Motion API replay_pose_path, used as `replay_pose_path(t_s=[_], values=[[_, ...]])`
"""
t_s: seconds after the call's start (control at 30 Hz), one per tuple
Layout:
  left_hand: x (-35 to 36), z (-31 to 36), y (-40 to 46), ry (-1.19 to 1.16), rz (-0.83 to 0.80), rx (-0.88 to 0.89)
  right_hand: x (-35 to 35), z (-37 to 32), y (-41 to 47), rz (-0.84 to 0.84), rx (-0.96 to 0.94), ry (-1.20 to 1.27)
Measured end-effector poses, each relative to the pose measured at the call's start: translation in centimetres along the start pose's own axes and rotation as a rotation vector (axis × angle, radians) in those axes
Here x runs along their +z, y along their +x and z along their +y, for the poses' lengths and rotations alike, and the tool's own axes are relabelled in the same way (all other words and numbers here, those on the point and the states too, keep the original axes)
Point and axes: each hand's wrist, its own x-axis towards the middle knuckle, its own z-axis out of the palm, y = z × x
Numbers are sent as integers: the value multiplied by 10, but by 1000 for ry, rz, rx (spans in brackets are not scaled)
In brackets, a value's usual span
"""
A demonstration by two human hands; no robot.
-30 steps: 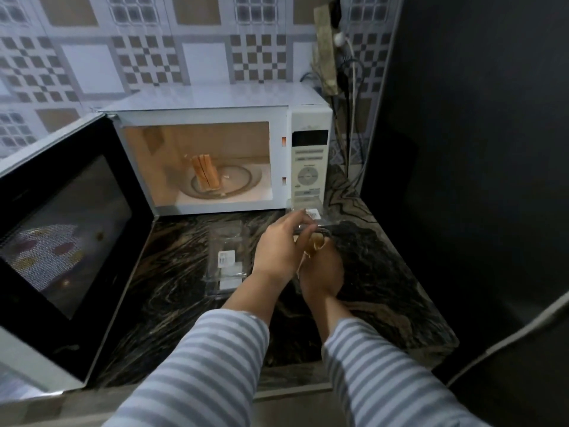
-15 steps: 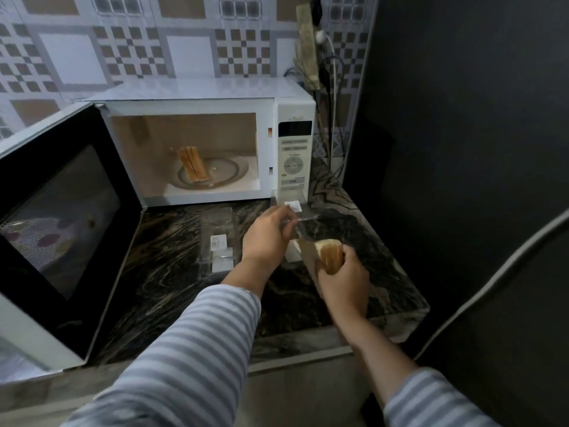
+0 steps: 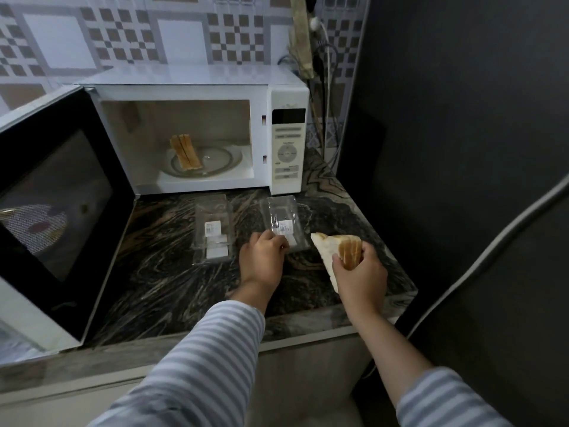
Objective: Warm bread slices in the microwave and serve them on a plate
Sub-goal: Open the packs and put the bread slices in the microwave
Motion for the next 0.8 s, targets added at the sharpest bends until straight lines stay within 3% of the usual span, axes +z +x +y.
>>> replay_pose_path(t_s=[0.3, 0.57, 0.8], values=[[-11, 5, 3, 87, -107, 28, -7, -46, 21, -26, -94, 28], [-76, -8, 20, 164, -88, 158, 12, -129, 37, -108, -161, 6], [-118, -87, 32, 216, 8, 11, 62, -180, 56, -214, -150, -47]])
